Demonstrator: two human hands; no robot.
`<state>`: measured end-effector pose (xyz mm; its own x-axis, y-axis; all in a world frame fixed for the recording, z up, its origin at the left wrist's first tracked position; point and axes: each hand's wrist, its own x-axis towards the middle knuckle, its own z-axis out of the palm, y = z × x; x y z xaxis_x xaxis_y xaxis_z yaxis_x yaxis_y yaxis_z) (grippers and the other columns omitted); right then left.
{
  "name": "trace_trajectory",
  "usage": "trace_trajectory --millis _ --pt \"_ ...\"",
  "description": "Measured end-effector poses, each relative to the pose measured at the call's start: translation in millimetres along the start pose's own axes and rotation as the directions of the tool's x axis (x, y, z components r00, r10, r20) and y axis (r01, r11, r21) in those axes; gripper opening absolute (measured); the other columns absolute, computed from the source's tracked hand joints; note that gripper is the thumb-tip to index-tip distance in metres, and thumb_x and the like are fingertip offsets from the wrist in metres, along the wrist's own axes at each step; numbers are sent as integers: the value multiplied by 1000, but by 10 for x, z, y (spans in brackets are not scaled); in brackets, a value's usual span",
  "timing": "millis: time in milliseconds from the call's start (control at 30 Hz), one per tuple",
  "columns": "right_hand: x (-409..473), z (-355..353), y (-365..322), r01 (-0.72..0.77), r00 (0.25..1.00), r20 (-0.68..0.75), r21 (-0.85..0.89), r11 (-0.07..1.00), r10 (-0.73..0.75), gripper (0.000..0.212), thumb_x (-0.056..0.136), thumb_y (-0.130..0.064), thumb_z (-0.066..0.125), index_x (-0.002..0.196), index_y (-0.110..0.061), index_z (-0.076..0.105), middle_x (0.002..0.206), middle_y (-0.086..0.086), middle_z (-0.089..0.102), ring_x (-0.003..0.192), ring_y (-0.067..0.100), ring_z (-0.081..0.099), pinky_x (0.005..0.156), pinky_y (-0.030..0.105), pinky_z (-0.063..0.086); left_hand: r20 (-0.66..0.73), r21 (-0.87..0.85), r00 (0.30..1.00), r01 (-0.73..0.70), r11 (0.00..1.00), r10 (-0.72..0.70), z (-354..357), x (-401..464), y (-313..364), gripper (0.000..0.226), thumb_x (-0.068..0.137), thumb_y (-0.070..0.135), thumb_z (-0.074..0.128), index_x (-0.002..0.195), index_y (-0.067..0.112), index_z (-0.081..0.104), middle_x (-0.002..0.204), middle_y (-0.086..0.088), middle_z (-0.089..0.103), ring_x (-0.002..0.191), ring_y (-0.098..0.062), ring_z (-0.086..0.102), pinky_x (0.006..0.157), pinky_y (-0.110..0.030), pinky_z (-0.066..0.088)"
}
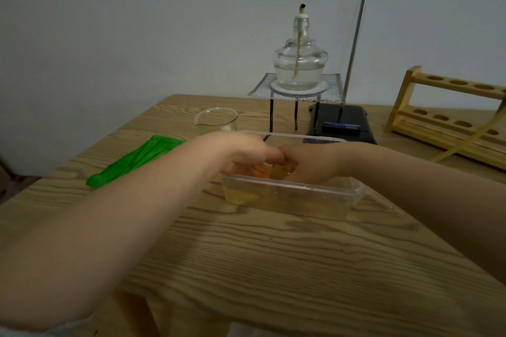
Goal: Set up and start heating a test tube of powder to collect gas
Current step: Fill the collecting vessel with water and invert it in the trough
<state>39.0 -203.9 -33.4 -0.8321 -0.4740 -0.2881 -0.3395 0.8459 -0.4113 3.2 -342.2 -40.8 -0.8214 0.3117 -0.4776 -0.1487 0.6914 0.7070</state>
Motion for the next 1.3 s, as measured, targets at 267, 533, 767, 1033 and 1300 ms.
trace_trajectory --millis 267,533,767,1033,1300 --pt "-43 -63 -40 -47 992 124 235 971 17 49 97 -24 39 145 -17 30 122 -7 37 113 9 34 93 24 28 29 10 999 -35 999 35 5 -46 17 25 97 28 47 79 16 59 56 2 53 52 -9 49 68 -26 44" --pt "-40 -94 33 -118 986 145 254 960 82 33 95 -28 47 127 -19 42 107 -9 50 107 12 46 81 19 40 58 13 998 -19 1000 18 -9 -133 28 16 94 23 52 85 12 60 52 4 58 56 -11 52 74 -30 47" --pt "-47 -114 102 -134 984 149 256 957 98 42 89 -36 54 127 -20 45 112 -9 50 109 11 48 88 23 38 42 31 999 -11 999 9 21 -204 71 13 94 21 52 86 12 57 49 5 60 51 -9 56 64 -26 49" --pt "-79 -143 90 -89 993 101 255 963 65 38 87 -35 59 121 -21 50 112 -8 55 105 9 53 88 23 43 -54 96 998 -33 995 38 12 -170 80 11 87 21 59 90 10 61 79 -4 63 80 -19 58 96 -39 47" --pt "-174 -188 53 -56 998 1 213 976 57 26 87 -35 59 109 -21 57 107 0 62 96 13 58 89 33 49 -157 146 978 -112 983 135 39 -253 149 9 90 21 56 99 19 58 98 0 66 96 -14 63 90 -33 53"
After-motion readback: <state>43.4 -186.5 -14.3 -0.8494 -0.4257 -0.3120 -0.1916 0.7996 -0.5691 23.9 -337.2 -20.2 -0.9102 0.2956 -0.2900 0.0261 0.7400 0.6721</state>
